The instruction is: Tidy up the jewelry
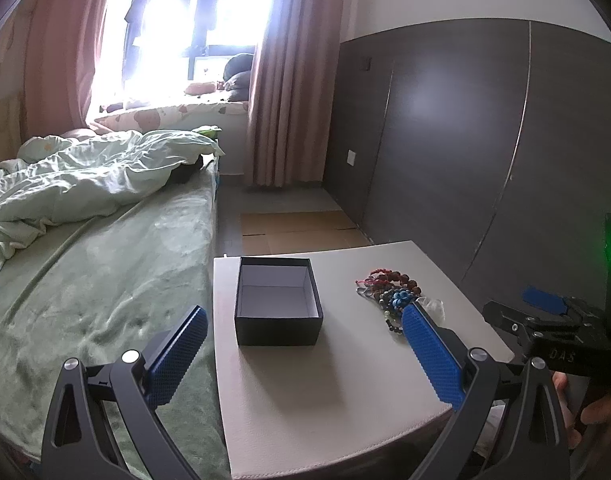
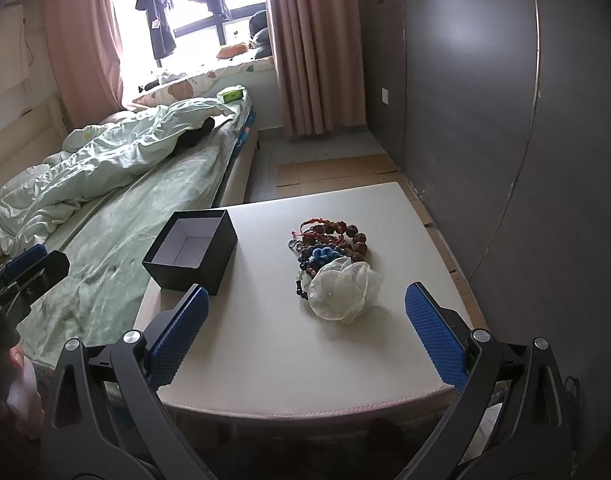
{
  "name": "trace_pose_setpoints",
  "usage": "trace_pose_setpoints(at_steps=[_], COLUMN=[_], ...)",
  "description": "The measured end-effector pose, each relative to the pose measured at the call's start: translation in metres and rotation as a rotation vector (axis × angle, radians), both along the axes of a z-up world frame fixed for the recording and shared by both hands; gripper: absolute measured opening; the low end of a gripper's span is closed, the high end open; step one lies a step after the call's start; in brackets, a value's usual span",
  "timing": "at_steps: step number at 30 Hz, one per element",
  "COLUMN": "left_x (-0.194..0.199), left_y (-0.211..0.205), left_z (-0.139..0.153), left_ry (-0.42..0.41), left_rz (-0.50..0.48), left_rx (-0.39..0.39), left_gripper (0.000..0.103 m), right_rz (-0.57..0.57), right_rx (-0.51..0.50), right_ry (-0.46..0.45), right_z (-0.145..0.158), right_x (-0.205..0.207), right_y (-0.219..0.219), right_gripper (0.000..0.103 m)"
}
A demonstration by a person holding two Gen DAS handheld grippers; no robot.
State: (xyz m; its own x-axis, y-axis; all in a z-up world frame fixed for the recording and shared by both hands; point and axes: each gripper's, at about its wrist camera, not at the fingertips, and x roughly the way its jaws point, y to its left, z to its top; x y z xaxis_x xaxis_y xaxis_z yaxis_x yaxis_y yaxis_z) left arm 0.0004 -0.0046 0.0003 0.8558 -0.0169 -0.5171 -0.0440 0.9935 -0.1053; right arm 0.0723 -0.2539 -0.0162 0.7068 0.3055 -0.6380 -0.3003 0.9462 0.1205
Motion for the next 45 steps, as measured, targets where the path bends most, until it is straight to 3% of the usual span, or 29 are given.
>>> trace_pose_setpoints(at_steps=[30, 45], left_x=[-0.002, 0.035], left_y=[-0.005, -0.015], left_z=[0.0, -0.007], left_ry=[0.015, 0.043], left_rz=[-0.018, -0.052], left_rx=[-0.001, -0.022], left_gripper=[0.095, 0.094], right_rz=[-0.005, -0.044], right_rx=[-0.002, 0.01], right_ry=[-0.001, 0.1], right_z=[0.0, -0.013], right_x=[0.0, 0.031], right_y=[-0.002, -0.013], right_gripper=[0.098, 0.098])
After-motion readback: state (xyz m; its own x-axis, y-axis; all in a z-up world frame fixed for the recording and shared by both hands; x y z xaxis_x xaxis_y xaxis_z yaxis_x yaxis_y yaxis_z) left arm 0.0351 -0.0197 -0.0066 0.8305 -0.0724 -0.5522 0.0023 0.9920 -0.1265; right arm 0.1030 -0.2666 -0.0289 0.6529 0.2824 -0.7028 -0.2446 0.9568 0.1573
